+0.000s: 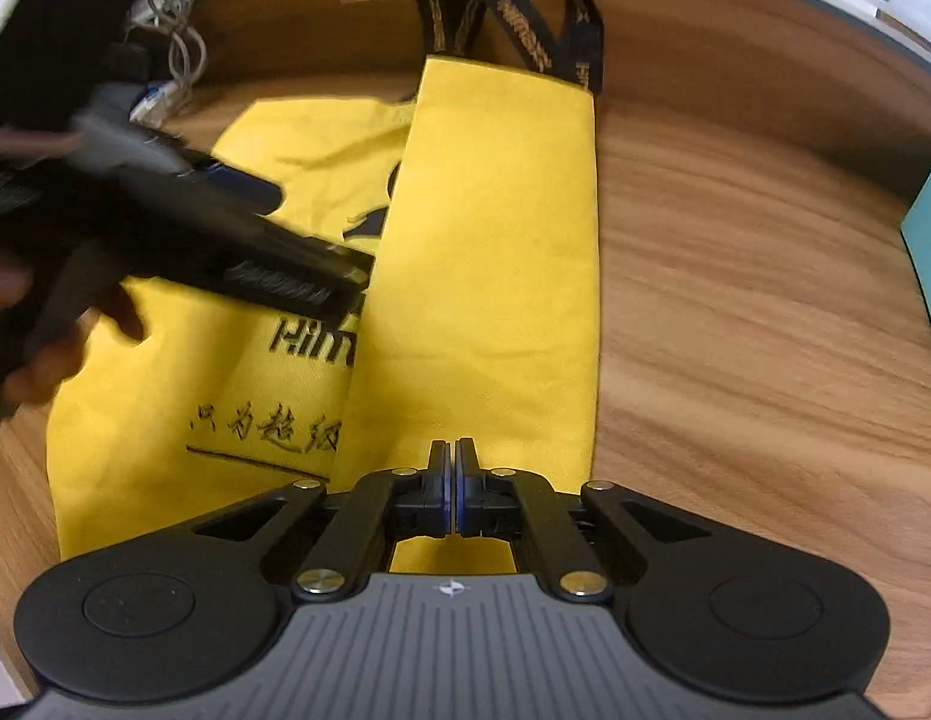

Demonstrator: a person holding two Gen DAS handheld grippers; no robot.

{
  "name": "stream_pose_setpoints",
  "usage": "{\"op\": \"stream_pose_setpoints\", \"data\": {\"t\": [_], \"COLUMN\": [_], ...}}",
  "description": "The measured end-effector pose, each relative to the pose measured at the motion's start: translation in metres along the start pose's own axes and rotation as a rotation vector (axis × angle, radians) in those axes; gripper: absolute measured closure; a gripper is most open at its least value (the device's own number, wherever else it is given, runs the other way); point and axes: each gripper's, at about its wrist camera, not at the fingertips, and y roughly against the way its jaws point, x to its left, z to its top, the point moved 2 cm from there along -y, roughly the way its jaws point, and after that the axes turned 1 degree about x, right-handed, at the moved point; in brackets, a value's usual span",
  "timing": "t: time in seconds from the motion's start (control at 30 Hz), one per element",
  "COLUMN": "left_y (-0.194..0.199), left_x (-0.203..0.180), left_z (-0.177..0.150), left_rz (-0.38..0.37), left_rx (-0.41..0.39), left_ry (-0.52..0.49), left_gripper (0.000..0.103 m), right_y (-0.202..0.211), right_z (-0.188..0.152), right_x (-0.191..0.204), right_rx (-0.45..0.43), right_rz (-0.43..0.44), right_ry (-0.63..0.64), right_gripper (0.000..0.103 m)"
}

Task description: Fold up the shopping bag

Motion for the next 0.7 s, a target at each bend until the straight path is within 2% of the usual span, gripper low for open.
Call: {"op": "stream_pose_setpoints", "data": {"t": [0.23,0.4,0.53,0.6,0.63,0.7], "left_y": [0.024,0.041,0.046,0.035,0.034,0.030], "left_x": [0.047,0.080,0.097,0.094,0.094,0.092], "left_z": [-0.047,-0.081,-0.104,-0.110,-0.111,-0.113], "left_rz": [-0.026,-0.045,-0.083,-0.130,-0.137,-0.137], "left_rx": [0.061,0.104,0.137,0.152,0.158,0.171], "left_ry": [0.236,0.405,0.538,0.600,0.616,0.626], "left_gripper": [0.011,0.011,0.012,0.019,0.020,0.030], "right_y": [-0.004,0.002,-0.018,-0.017,-0.017,-0.019], "right_z": [0.007,-0.001,0.019,0.018,0.019,0.020], "right_x": [0.008,0.003,0.012,0.006,0.004,0.004], "right_rx": [0.006,-0.001,0.001,0.001,-0.001,-0.004], "right_rz": [0.005,-0.027,-0.008,0.020,0.030,0.036], "right_ry": [-0.050,0.002,-0.021,-0.053,-0.067,-0.073], "right_gripper": [0.103,0.103,0.103,0.103,0.103,0.103]}}
